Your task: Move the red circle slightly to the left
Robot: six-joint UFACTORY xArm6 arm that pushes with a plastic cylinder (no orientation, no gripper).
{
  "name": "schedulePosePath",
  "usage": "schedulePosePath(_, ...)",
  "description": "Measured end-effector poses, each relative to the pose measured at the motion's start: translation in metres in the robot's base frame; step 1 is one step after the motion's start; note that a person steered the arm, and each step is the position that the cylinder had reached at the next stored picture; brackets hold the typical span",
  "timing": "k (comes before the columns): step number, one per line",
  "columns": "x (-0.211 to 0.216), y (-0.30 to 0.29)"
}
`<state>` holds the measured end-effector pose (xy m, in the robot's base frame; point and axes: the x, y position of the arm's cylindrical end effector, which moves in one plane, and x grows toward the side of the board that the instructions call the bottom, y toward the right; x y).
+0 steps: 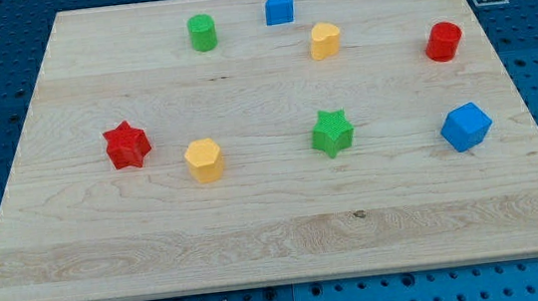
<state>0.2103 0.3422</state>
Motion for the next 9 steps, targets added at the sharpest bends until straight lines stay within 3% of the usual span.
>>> schedulePosePath(2, 0.022, -0.009)
schedulePosePath(3, 0.057, -0.055)
schedulePosePath(4, 0.061, -0.064)
schedulePosePath(5, 0.123, -0.041)
schedulePosePath(8, 0.184, -0.072)
schedulePosePath(9, 0.18, -0.072)
